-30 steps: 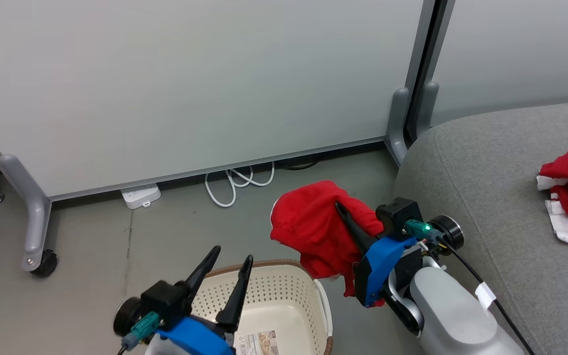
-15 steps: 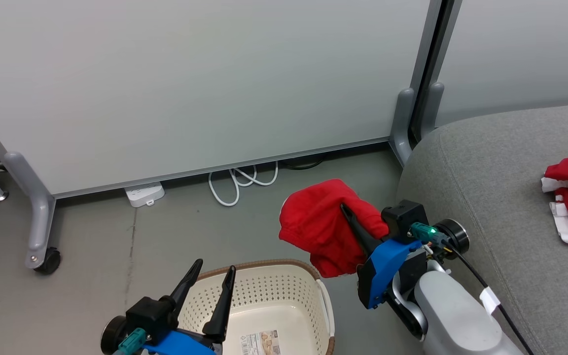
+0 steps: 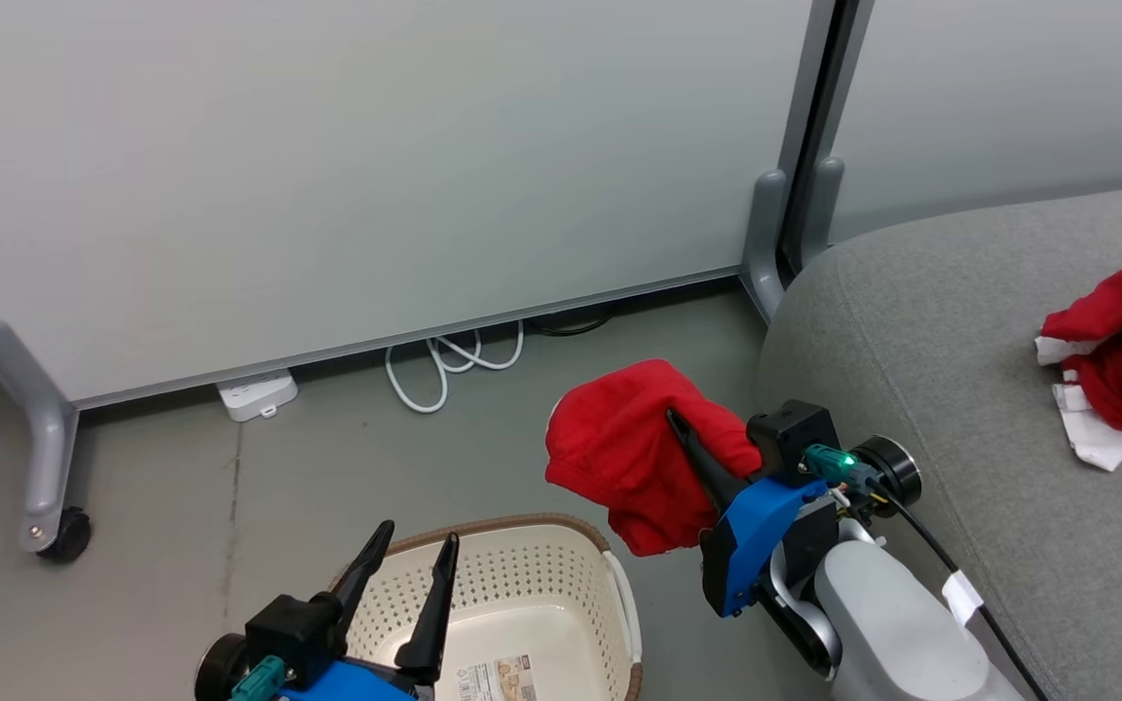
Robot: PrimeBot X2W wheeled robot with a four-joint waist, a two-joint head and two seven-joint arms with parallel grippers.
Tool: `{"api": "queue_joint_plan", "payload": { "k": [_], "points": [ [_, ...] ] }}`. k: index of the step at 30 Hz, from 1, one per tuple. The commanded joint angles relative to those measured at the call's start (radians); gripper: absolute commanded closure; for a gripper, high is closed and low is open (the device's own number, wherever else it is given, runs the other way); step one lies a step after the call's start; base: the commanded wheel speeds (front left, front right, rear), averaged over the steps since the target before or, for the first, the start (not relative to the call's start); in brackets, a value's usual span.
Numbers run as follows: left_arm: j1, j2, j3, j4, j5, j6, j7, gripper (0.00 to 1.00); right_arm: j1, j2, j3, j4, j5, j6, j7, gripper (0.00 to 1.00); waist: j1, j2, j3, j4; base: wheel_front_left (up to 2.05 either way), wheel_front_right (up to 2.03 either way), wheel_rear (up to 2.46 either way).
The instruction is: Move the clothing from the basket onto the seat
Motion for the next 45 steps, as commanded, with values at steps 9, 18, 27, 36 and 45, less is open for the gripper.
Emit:
{"api": "queue_joint_plan", "payload": {
  "k": [9, 18, 27, 36, 45],
  "points": [
    [-0.015, -0.015, 0.017, 0.000, 0.033, -0.019, -0.003, 0.00, -0.006, -0.007, 0.012, -0.012, -0.003, -0.001, 0.007, 1.00, 0.0000, 0.0000, 0.011, -0.165, 0.00, 0.00, 0.00],
    [-0.034, -0.028, 0.016, -0.002, 0.050, -0.026, -0.003, 0.00, -0.010, -0.019, 0.005, -0.017, 0.001, -0.001, 0.007, 1.00, 0.0000, 0.0000, 0.026, -0.351, 0.00, 0.00, 0.00],
    [-0.057, -0.034, 0.002, 0.011, 0.058, -0.031, -0.003, 0.00, 0.005, -0.025, -0.026, -0.017, -0.002, -0.001, -0.004, 1.00, 0.0000, 0.0000, 0.043, -0.447, 0.00, 0.00, 0.00],
    [-0.101, -0.016, -0.037, 0.031, 0.039, -0.032, -0.003, 0.00, 0.028, -0.015, -0.065, -0.035, -0.022, -0.001, -0.003, 1.00, 0.0000, 0.0000, 0.062, -0.453, 0.00, 0.00, 0.00],
    [-0.078, -0.009, -0.013, 0.021, 0.041, -0.032, -0.003, 0.00, -0.017, -0.005, -0.078, -0.030, -0.010, -0.001, 0.009, 1.00, 0.0000, 0.0000, 0.063, -0.445, 0.00, 0.00, 0.00]
  ]
}}
